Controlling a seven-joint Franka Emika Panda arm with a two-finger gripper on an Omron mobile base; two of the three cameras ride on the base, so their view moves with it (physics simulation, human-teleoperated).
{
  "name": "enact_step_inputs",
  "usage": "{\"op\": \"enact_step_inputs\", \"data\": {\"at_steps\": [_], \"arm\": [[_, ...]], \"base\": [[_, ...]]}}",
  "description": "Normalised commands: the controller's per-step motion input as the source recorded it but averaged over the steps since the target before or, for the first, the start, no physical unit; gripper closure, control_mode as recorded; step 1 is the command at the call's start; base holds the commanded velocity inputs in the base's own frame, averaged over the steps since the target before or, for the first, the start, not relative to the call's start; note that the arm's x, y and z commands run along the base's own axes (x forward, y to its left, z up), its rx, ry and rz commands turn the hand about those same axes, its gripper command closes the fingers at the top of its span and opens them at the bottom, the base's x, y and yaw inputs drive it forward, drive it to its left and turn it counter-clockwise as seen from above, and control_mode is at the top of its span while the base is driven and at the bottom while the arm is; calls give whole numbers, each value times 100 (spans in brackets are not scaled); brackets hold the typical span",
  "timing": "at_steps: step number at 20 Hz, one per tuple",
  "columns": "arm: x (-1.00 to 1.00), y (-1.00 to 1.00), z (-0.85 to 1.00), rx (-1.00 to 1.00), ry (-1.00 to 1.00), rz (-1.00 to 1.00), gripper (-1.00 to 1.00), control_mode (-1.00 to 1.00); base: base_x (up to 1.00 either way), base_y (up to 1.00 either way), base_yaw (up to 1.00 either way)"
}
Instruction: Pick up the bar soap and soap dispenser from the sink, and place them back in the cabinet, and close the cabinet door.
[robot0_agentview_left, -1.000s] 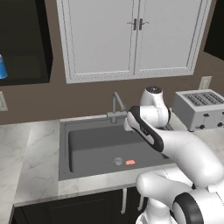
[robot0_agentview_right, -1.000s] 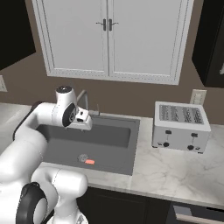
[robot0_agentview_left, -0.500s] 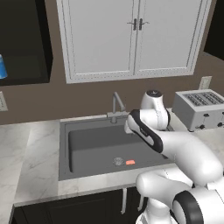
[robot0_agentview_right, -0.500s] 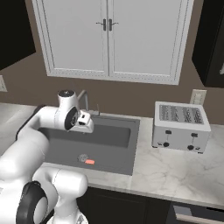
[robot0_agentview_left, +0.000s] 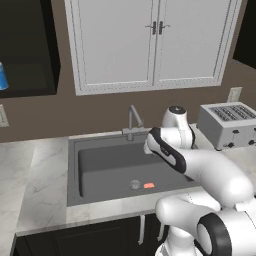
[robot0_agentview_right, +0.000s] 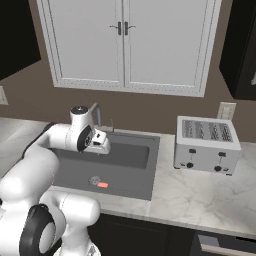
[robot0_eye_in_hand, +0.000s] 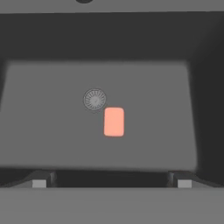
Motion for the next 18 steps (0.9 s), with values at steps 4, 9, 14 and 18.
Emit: {"op": "enact_step_inputs", "data": {"at_steps": [4,9,14,18], "arm": [[10,-2,-18,0,0,0,-100,-100],[10,0,-20,0,0,0,-100,-100],[7,0,-20,0,0,0,-100,-100],[6,0,-21,0,0,0,-100,-100]], "base": [[0,0,0],[0,0,0],[0,0,0],[0,0,0]]}}
